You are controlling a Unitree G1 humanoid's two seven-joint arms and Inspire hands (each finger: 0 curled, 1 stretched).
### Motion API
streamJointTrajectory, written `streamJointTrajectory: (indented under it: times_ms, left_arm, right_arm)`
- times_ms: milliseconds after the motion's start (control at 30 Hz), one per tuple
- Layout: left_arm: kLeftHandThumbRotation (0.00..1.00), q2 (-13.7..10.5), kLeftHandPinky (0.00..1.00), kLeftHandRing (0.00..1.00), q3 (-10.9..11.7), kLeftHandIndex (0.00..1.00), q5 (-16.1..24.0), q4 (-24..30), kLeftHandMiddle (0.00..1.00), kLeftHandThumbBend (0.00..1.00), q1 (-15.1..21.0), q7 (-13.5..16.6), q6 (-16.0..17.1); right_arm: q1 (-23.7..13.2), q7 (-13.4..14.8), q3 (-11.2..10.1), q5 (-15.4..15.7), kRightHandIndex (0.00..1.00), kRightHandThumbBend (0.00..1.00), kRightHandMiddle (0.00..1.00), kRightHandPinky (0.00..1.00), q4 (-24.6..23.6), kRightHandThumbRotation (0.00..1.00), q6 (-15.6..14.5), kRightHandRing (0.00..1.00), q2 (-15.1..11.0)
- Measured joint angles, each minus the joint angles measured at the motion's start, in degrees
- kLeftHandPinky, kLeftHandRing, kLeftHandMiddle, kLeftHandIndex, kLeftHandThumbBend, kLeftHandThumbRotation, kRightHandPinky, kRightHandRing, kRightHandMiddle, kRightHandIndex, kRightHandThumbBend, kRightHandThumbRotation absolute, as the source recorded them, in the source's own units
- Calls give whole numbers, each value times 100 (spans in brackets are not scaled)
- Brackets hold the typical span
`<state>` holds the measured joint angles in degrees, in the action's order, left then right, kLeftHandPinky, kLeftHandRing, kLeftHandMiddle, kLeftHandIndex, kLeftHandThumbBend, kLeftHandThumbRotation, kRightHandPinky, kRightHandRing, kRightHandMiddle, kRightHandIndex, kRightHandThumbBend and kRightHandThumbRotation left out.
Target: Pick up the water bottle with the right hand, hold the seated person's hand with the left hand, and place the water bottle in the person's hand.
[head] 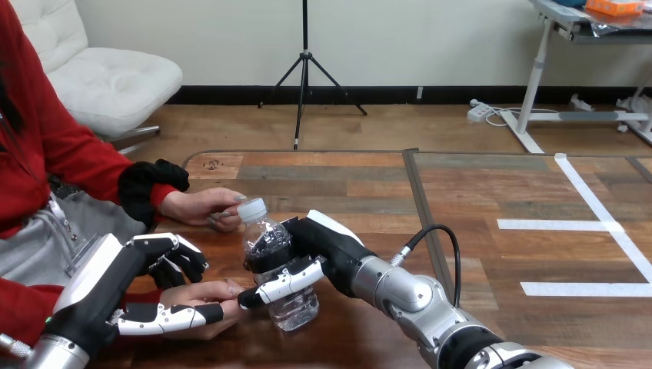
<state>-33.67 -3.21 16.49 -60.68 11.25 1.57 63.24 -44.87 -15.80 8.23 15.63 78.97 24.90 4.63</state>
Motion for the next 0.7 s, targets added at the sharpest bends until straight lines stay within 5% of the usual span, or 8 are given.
streamJointTrajectory:
  times_ms: [700]
  left_arm:
    - [34, 0, 41, 46, 0, 53, 3, 0, 53, 97, 0, 7, -9]
  right_arm:
    - [2, 23, 35, 3, 47, 92, 46, 34, 0, 0, 41, 39, 2]
